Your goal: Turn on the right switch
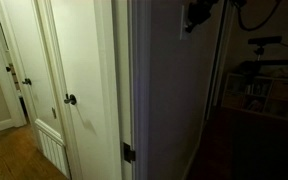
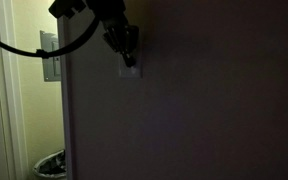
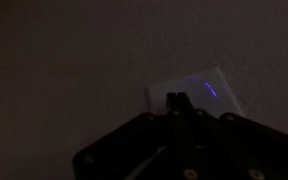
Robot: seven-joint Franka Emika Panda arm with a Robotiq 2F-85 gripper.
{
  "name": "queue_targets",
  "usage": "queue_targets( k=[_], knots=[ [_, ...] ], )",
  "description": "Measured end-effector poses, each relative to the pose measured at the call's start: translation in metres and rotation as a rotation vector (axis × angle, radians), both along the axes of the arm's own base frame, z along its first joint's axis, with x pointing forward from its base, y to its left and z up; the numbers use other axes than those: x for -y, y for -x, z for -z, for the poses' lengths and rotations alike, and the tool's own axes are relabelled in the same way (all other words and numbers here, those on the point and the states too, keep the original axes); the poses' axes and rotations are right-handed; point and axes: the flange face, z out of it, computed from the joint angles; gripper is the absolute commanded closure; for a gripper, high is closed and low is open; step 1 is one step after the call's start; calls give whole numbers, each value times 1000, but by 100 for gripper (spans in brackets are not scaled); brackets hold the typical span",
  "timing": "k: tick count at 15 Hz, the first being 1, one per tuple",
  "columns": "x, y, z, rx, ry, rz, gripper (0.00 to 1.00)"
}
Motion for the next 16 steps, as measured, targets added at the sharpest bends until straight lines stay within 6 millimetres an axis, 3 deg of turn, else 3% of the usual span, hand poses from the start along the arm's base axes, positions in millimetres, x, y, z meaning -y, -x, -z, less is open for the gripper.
queue_targets(
  k=[16],
  knots=[
    [2,3,-12,19,10,-16,95]
  ],
)
